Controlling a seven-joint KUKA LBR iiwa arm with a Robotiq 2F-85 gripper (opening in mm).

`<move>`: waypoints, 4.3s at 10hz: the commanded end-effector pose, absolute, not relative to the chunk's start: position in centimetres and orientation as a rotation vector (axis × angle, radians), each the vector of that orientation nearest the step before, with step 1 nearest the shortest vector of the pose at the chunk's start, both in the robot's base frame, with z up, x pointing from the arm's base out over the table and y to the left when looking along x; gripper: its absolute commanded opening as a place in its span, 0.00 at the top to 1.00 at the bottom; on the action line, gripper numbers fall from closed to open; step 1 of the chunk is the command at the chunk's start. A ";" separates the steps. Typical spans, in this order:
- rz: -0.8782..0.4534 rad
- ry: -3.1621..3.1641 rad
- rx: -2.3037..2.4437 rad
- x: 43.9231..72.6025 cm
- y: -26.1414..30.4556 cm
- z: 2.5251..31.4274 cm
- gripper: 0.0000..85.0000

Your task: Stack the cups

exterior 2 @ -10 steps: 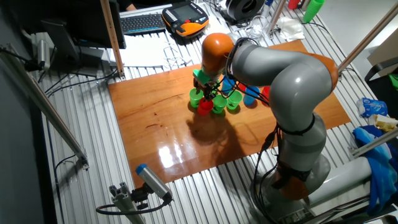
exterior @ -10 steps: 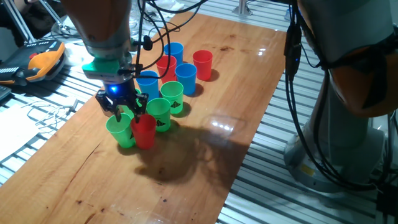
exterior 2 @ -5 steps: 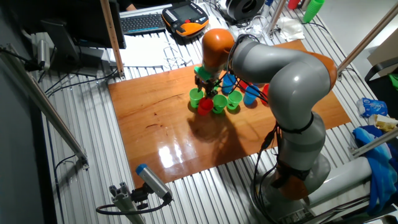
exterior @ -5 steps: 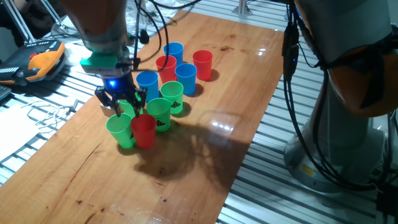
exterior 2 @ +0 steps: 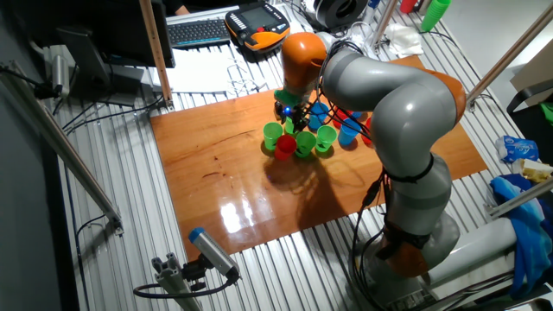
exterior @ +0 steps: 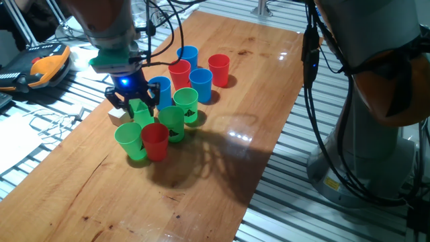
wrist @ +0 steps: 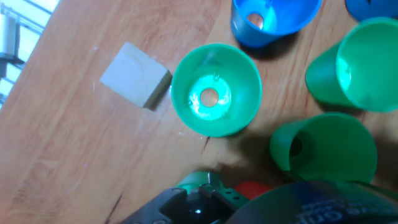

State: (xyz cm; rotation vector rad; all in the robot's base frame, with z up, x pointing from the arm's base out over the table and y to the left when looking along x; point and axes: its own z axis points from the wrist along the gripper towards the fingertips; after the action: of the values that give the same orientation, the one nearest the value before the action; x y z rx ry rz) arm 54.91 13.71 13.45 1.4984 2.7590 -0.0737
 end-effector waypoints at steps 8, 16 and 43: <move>-0.135 2.827 1.330 54.4 11.7 12.1 0.40; -0.081 2.867 1.217 53.2 11.1 10.1 0.80; 0.260 3.260 1.075 51.9 10.0 19.2 1.00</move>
State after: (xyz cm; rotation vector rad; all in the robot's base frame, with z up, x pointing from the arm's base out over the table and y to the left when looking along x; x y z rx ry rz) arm 51.89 10.01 19.21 1.0766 3.2679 0.2651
